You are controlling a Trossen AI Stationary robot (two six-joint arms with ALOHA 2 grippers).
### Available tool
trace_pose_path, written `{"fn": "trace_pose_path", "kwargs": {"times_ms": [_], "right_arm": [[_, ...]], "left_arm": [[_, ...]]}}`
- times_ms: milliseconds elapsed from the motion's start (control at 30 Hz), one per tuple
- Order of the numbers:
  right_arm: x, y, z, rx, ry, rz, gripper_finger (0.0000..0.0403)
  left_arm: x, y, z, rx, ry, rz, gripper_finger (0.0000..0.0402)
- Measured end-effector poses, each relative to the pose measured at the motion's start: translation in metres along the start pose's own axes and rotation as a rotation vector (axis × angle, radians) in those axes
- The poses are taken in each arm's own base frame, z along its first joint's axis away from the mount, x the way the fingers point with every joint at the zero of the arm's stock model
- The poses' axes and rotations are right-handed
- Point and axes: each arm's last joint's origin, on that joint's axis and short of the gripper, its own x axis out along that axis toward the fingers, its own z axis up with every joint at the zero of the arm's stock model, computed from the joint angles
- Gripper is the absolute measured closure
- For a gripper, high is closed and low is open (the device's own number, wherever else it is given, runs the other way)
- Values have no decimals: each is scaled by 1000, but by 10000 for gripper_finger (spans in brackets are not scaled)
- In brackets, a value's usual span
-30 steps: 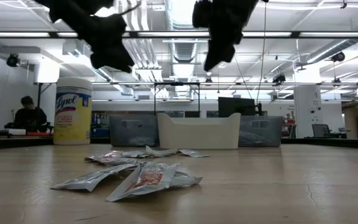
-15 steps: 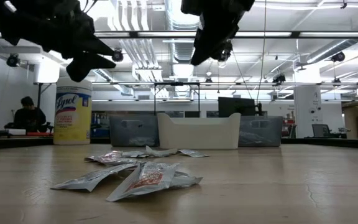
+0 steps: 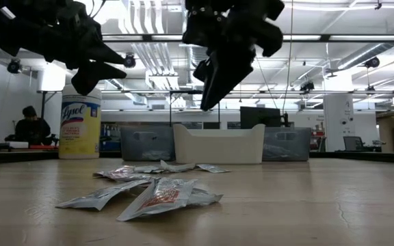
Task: Pick & Place First Aid Supplies
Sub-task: Put the ointment pack into the white bin
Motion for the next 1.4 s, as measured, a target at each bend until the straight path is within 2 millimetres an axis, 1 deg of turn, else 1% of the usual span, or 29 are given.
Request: {"fn": "trace_pose_path", "kwargs": {"times_ms": [100, 233, 400, 633, 700, 900, 1067, 1400], "right_arm": [[10, -2, 5, -45, 6, 14, 301], [29, -6, 16, -87, 19, 22, 291], [56, -11, 21, -108, 117, 46, 286], [74, -14, 24, -119, 223, 74, 289], [78, -15, 25, -120, 223, 74, 287], [77, -16, 28, -135, 207, 68, 282], [80, -15, 28, -146, 198, 68, 289], [94, -14, 13, -142, 213, 72, 317]], "left_arm": [[0, 0, 0, 0, 0, 0, 237], [1, 0, 1, -9, -6, -3, 236], [1, 0, 0, -24, -2, -2, 236], [2, 0, 0, -19, -1, -1, 237], [2, 0, 0, -19, 0, -1, 236], [3, 2, -5, -25, 16, 7, 236], [3, 2, -5, -25, 19, 8, 236], [3, 2, -5, -26, 19, 8, 236]]}}
